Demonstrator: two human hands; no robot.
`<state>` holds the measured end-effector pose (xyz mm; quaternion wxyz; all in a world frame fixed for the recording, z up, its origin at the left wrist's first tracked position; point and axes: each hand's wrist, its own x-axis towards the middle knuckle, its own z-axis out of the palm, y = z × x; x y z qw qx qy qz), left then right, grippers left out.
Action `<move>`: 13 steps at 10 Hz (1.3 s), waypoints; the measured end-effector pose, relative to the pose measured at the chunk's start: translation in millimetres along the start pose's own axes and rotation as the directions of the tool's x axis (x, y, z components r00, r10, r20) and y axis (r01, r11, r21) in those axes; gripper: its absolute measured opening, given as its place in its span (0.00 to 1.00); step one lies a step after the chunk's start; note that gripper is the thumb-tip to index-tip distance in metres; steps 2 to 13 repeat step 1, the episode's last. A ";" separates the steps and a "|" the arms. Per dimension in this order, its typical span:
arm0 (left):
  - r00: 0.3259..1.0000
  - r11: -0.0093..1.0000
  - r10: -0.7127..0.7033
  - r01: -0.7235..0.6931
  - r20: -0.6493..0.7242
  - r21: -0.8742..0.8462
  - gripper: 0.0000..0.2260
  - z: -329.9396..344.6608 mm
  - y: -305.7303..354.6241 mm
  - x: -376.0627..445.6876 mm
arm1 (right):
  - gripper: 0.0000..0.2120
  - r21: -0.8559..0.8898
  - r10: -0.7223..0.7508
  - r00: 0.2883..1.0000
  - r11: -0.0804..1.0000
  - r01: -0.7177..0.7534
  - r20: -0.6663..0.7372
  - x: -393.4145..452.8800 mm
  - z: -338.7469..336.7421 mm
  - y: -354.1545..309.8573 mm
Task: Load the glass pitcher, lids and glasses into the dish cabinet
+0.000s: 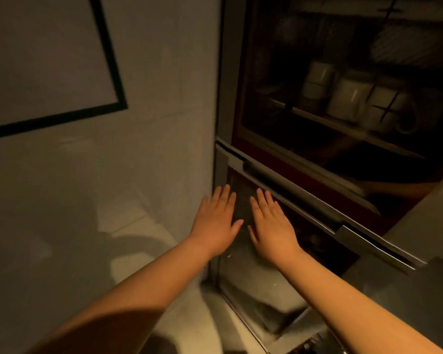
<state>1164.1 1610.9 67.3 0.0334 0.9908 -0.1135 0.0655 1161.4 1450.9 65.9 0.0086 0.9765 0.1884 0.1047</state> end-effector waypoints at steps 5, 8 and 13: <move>0.997 0.996 -0.077 0.078 -0.016 0.044 0.30 -33.4 11.4 -38.5 | 0.31 0.064 -0.168 0.984 0.983 0.171 -0.054 -14.4 -39.2 -18.8; 0.997 0.996 -0.077 0.078 -0.016 0.044 0.30 -33.4 11.4 -38.5 | 0.31 0.064 -0.168 0.984 0.983 0.171 -0.054 -14.4 -39.2 -18.8; 0.997 0.996 -0.077 0.078 -0.016 0.044 0.30 -33.4 11.4 -38.5 | 0.31 0.064 -0.168 0.984 0.983 0.171 -0.054 -14.4 -39.2 -18.8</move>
